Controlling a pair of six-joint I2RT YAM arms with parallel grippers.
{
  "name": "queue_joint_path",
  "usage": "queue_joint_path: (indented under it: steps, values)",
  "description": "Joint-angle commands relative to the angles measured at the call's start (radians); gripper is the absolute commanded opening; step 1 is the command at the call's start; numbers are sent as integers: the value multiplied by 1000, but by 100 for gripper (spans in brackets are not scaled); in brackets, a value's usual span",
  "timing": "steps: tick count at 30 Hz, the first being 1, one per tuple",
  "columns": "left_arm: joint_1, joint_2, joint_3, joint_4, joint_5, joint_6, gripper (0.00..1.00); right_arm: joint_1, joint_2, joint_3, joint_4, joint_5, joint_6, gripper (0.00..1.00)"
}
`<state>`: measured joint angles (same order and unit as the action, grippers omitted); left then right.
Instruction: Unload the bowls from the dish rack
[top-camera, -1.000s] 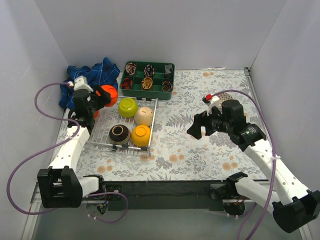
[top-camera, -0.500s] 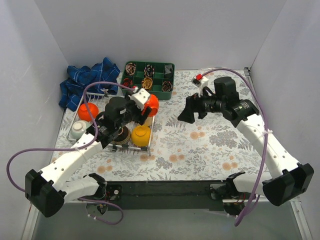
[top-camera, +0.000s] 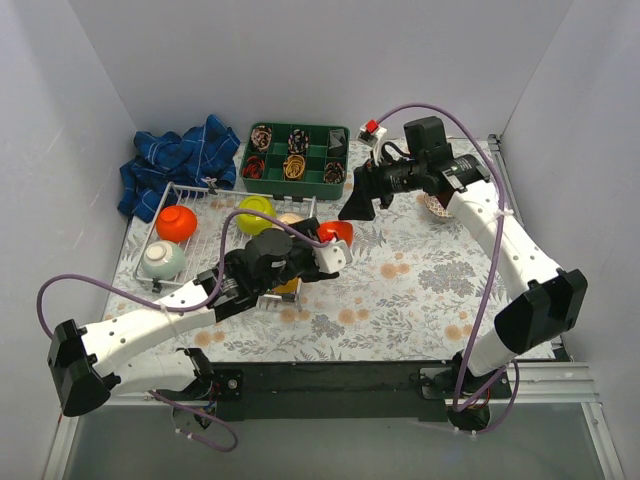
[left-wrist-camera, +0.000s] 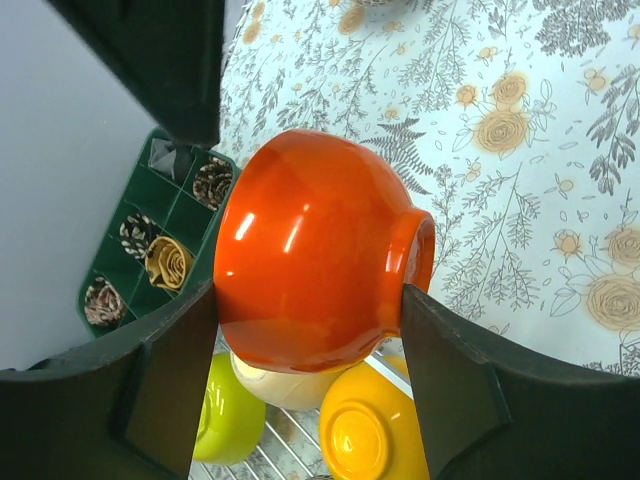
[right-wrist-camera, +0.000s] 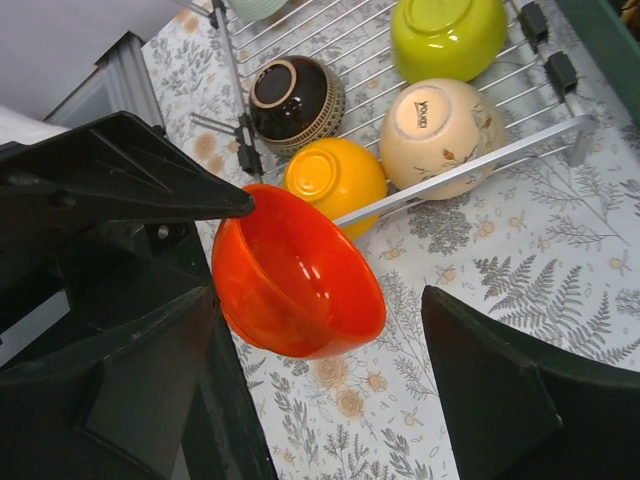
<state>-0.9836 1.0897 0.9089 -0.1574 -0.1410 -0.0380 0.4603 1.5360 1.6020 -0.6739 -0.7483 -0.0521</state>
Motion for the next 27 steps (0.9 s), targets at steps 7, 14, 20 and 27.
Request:
queue_joint_path:
  steps: [7,14,20,27]
  values:
    - [-93,30,-48,120,-72,194,23,54,90,79,-232,-198,-192,89]
    - [-105,44,-70,151,-88,233,23,87,111,26,-280,-209,-232,82]
    - [-107,47,-84,185,-95,247,24,104,139,-8,-309,-206,-259,64]
    - [-107,52,-100,194,-109,214,31,106,131,-24,-319,-194,-278,11]
